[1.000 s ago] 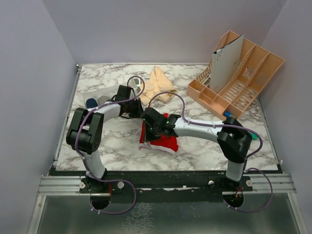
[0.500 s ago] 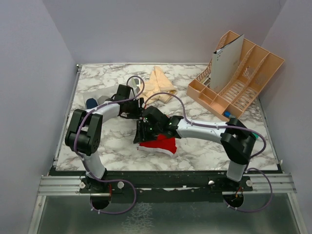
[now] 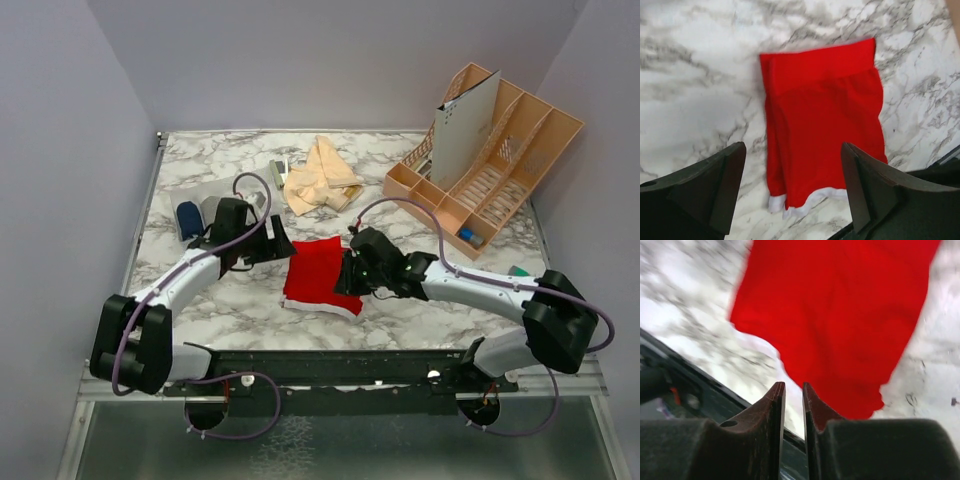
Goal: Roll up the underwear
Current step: Fold the underwear at the center of the board.
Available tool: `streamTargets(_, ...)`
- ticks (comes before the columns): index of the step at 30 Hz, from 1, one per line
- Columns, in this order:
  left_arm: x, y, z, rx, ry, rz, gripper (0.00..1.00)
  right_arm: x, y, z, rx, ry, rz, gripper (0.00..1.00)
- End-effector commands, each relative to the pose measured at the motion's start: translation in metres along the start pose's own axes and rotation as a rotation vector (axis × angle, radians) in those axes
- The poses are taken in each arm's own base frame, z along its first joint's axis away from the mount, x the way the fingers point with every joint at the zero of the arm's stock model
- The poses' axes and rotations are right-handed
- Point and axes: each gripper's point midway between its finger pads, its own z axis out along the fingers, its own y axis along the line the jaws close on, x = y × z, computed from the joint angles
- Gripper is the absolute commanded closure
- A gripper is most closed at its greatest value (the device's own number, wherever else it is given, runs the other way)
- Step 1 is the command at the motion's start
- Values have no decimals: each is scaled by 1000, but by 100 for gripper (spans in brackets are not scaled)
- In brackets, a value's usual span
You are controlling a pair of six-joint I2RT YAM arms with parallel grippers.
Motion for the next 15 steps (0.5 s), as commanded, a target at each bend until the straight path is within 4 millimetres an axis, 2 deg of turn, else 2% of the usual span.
streamTargets(1,26,7,-16,-14,-22,-94,14,42,-28,13,52,125,-40,78)
streamTargets(5,27,11,-31,-49,-74,-104,2,47,-27,20,23,151,-84,78)
streamTargets(9,19,7,-44,-66,-111,-142,1,40,-24,17,7,121,-129,75)
streamTargets(13,12,4,-50,-76,-163,-227,1,21,-21,7,5,34,-168,64)
streamTargets(15,11,3,-52,-75,-177,-259,1,13,-17,0,0,3,-183,47)
